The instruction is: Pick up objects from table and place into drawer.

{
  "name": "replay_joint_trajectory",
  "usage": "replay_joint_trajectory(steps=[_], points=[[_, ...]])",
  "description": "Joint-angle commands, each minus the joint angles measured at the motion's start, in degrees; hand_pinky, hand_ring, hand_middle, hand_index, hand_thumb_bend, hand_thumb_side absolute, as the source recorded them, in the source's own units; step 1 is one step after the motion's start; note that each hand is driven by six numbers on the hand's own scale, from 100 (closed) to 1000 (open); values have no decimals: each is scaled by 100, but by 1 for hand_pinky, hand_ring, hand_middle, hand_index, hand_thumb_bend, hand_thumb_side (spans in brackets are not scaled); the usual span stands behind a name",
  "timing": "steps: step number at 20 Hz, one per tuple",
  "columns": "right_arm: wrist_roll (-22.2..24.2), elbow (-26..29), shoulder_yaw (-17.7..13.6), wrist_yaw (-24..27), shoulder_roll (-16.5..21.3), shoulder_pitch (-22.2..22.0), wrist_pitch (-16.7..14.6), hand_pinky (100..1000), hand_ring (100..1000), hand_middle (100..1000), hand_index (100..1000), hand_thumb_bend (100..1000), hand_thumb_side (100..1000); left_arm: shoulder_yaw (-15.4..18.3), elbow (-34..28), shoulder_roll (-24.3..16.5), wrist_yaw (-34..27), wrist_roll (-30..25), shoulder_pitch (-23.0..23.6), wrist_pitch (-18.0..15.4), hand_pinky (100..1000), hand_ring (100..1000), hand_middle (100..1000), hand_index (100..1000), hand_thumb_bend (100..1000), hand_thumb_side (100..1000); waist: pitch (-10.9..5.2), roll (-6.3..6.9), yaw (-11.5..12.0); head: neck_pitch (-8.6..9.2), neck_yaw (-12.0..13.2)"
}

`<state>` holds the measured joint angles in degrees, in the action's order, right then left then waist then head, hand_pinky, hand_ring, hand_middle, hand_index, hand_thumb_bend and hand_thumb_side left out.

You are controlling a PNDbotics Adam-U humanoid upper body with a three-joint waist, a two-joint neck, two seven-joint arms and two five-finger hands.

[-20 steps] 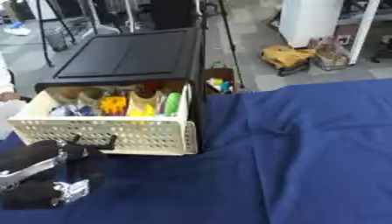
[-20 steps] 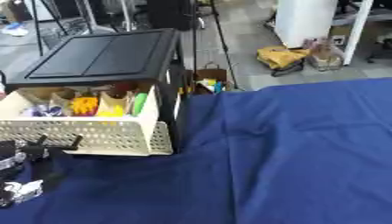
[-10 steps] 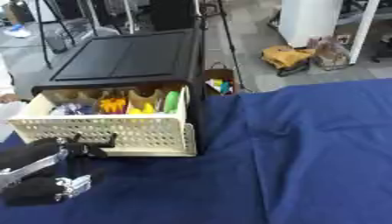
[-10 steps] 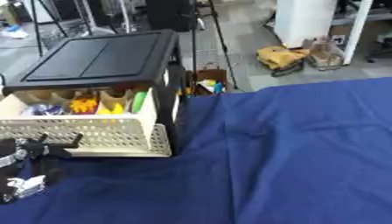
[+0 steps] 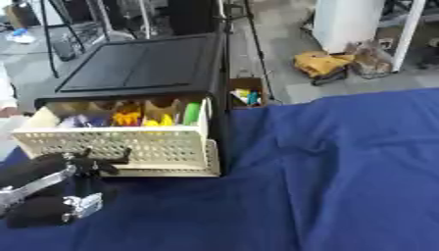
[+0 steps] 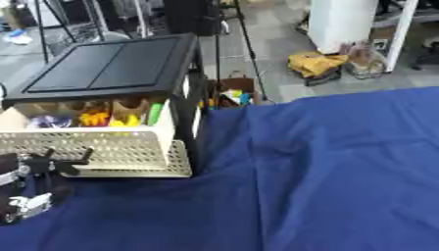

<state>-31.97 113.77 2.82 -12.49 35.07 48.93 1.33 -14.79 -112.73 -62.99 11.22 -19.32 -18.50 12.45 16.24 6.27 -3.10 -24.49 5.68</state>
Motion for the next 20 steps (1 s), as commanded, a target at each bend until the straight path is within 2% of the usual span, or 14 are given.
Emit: replay_joint_trajectory(steps=[1,20], points=[[25,83,-25,11,79,131,4,657,685,573,702,311,821,136,89,-108,-39,33,-105,23,225,522,681,907,325,1000,-78,-9,-3,96,26],[71,83,-8,32,58,165,9,657,682,571,702,315,820,167,599,35,-195,30,-344,-61,222,520,681,909,345,1000,-11,22,-75,164,60]])
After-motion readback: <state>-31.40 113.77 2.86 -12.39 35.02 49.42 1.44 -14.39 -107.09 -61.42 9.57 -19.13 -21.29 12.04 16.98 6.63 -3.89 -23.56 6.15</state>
